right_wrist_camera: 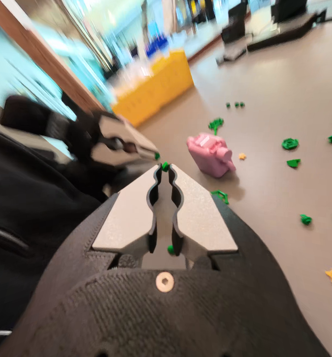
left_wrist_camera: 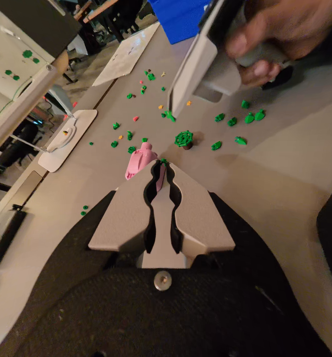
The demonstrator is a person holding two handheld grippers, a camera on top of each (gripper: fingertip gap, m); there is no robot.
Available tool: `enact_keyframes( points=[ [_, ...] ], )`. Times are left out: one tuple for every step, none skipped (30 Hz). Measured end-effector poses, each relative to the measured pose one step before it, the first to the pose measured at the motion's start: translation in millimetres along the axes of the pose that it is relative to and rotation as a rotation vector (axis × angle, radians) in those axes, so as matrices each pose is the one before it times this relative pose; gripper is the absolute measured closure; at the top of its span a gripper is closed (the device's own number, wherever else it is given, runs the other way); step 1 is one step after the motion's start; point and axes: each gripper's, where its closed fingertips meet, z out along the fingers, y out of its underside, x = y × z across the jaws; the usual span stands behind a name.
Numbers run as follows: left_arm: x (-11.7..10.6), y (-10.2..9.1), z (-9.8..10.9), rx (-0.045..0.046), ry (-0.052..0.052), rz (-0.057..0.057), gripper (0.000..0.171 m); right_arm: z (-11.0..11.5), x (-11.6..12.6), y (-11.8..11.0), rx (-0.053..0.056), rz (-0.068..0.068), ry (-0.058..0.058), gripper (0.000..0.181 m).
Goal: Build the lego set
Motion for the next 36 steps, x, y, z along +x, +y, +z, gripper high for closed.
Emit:
enact_keyframes(
  points=[
    [-1.08, 1.57, 0.84, -0.0038, 0.0049, -0.0238, 0.169, 1.3, 5.28, 7.24, -0.0483, -0.0478, 0.0482, 0.176],
    [-0.75, 1.65, 1.01, 0.00188, 0.0044, -0.0189, 0.169, -1.3, 9.19, 5.08, -0.0401, -0.0508, 0.0643, 0.176],
    [-0.19, 1.42, 0.89, 0.00489, 0.0045, -0.0149, 0.169, -4.22, 12.52, 4.95, -0.0351, -0.049, 0.0783, 0.176],
    [0.74, 1.53, 0.9, -0.0008, 0.0091, -0.0138, 0.169, -6.21, 13.92, 5.16, -0.0345, -0.042, 0.0779, 0.176],
    [1.23, 1.58, 0.75, -0.00502, 0.0114, -0.0103, 0.169, -7.02, 13.34, 4.56, -0.0286, -0.0244, 0.0664, 0.176],
    [0.54, 1.25, 0.38, -0.00432, 0.0046, -0.0036, 0.169, -6.82, 11.58, 4.5, -0.0233, -0.007, 0.0476, 0.176],
    [-0.15, 0.96, 0.01, -0.00426, -0.0013, 0.0019, 0.169, -5.99, 10.35, 6.04, -0.0287, -0.0028, 0.0393, 0.176],
    [-0.31, 1.32, 0.07, -0.00597, -0.0024, 0.0029, 0.169, -4.98, 7.35, 8.42, -0.0449, -0.0137, 0.0254, 0.177],
    [-0.08, 1.45, 0.18, -0.00636, -0.0011, 0.0012, 0.169, -5.09, 8.44, 10.6, -0.0624, -0.019, 0.0392, 0.177],
    [0.17, 1.55, 0.36, -0.00533, 0.0009, -0.0001, 0.169, -5.14, 9.94, 10.31, -0.0611, -0.0218, 0.0544, 0.176],
    [0.26, 1.64, 0.53, -0.00606, 0.0011, -0.0008, 0.169, -4.61, 6.38, 8.5, -0.0495, -0.0198, 0.0372, 0.176],
    [0.08, 1.7, 0.57, -0.00684, 0.0, -0.0007, 0.169, -3.86, 0.72, 6.76, -0.0423, -0.0102, 0.001, 0.176],
    [0.05, 1.3, 0.8, -0.00614, 0.0005, -0.0008, 0.169, -2.9, -3.02, 6.04, -0.0422, -0.0024, -0.0201, 0.176],
    [0.28, 0.69, 0.81, -0.00388, 0.0021, -0.0014, 0.169, -2.38, -3.16, 6.23, -0.0462, -0.0064, -0.0186, 0.176],
    [0.4, 0.29, 1.14, -0.00171, 0.0032, -0.0013, 0.169, -1.6, -1.58, 7.22, -0.0527, -0.0161, -0.0041, 0.176],
    [0.64, 0.1, 1.19, -0.00089, 0.0038, -0.0009, 0.169, -0.5, 0.08, 8.02, -0.059, -0.0227, 0.0087, 0.176],
    [0.72, 0.1, 1.38, -0.00123, 0.004, -0.0005, 0.169, 0.41, 1.02, 7.6, -0.0572, -0.0259, 0.0167, 0.176],
    [0.75, 0.06, 1.17, 0.00008, 0.0022, 0.0008, 0.169, 0.74, 1.57, 5.34, -0.0436, -0.0257, 0.0202, 0.176],
    [0.37, -0.14, 1.05, 0.00161, -0.0002, 0.0013, 0.169, -0.13, 0.35, 1.11, -0.0147, -0.021, 0.0119, 0.177],
    [0.54, 0.0, 0.74, 0.0004, -0.0001, 0.0006, 0.169, -0.21, -1.21, -0.37, -0.0048, -0.0135, -0.0014, 0.177],
    [0.38, 0.31, 0.63, -0.00127, 0.0001, 0.0006, 0.169, 0.32, -0.66, -0.3, -0.0059, -0.0073, -0.0032, 0.176],
    [0.28, 0.44, 0.2, -0.00172, -0.0011, 0.0013, 0.169, 0.3, 0.02, -0.26, -0.0032, -0.0081, 0.0024, 0.176],
    [-0.04, 0.41, -0.11, -0.00109, -0.0017, 0.0016, 0.169, 0.51, -0.02, -0.27, -0.0011, -0.0101, 0.0027, 0.176],
    [-0.2, 0.42, -0.27, -0.00028, -0.0013, 0.0009, 0.169, 0.02, 0.33, -0.22, 0.0, -0.006, 0.0034, 0.176],
    [-0.24, 0.25, -0.31, 0.00034, -0.0006, -0.0007, 0.169, 0.01, 0.11, -0.14, 0.0011, 0.0011, 0.0045, 0.176],
    [-0.46, 0.17, -0.36, 0.00094, 0.0003, -0.0021, 0.169, 0.39, 0.25, -0.5, 0.0038, 0.0027, 0.0017, 0.176],
    [-0.5, 0.04, -0.21, 0.00177, 0.0005, -0.0028, 0.169, 0.13, 0.12, -0.42, 0.0045, 0.0021, 0.001, 0.176],
    [-0.58, -0.17, -0.11, 0.00262, 0.0006, -0.0036, 0.169, 0.02, 0.44, -0.16, 0.0041, 0.0024, 0.0033, 0.175],
    [-0.32, -0.1, -0.05, 0.0027, 0.0017, -0.0045, 0.169, -0.16, 0.43, -0.03, 0.0034, 0.0017, 0.003, 0.172],
    [-0.19, -0.3, 0.06, 0.00258, 0.0023, -0.0047, 0.169, -0.36, -0.25, -0.05, 0.0038, 0.002, -0.0023, 0.169],
    [0.09, -0.28, 0.09, 0.00308, 0.0021, -0.0039, 0.169, -0.73, -0.39, -0.11, 0.0057, 0.0045, -0.0037, 0.164],
    [0.01, -0.39, 0.04, 0.003, 0.0016, -0.0031, 0.169, -1.64, 0.81, -0.81, 0.0105, 0.0074, 0.002, 0.16],
    [0.29, -0.48, 0.0, 0.00258, 0.0014, -0.0021, 0.169, -3.14, 1.64, -1.71, 0.0186, 0.0098, 0.0043, 0.157],
    [0.21, -0.56, 0.17, 0.00314, 0.0007, -0.0009, 0.169, -4.47, 1.9, -3.84, 0.0334, 0.0148, 0.0039, 0.154],
    [0.51, -1.0, 0.0, 0.00471, 0.0009, 0.0001, 0.169, -5.32, 0.9, -7.23, 0.0524, 0.018, -0.0031, 0.151],
    [0.59, -1.59, 0.25, 0.00775, 0.0011, 0.0002, 0.169, -5.75, -1.97, -11.12, 0.0744, 0.0196, -0.0168, 0.151]
  ],
)
